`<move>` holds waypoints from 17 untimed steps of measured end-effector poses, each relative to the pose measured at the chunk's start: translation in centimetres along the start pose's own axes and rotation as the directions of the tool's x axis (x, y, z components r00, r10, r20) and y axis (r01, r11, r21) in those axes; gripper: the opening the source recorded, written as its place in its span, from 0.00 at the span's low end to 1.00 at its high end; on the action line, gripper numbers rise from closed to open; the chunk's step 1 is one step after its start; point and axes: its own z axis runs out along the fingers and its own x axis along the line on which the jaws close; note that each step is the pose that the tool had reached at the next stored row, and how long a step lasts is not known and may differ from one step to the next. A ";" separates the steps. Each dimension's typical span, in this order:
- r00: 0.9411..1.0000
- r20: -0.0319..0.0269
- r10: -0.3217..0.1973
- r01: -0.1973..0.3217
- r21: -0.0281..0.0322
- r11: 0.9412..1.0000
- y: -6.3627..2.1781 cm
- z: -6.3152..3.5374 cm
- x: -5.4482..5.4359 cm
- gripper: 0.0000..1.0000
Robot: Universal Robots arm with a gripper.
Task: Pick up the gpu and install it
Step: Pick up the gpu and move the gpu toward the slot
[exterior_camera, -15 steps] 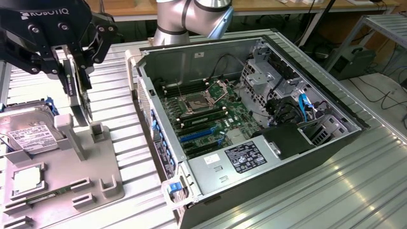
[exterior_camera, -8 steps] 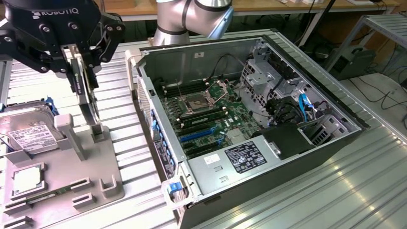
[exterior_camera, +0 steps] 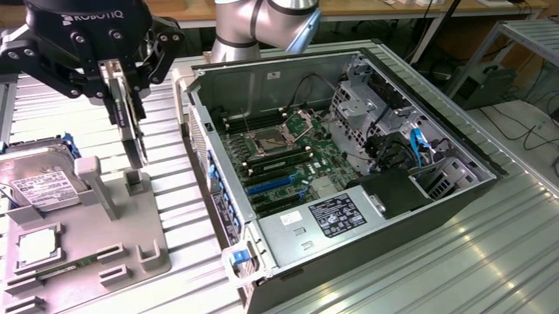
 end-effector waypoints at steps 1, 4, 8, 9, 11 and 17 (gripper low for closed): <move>1.000 0.000 0.000 0.000 0.000 1.000 -0.01 0.00 -0.2 0.28; 1.000 0.000 0.000 0.000 0.000 1.000 -0.02 0.01 -0.6 0.28; 1.000 0.000 0.000 0.000 0.000 1.000 -0.04 0.02 -1.0 0.28; 1.000 0.000 0.000 0.000 0.000 1.000 -0.04 0.02 -1.1 0.28; 1.000 0.000 0.000 0.000 0.000 1.000 -0.05 0.03 -1.4 0.28; 1.000 0.000 0.000 0.000 0.000 1.000 -0.09 0.05 -2.3 0.28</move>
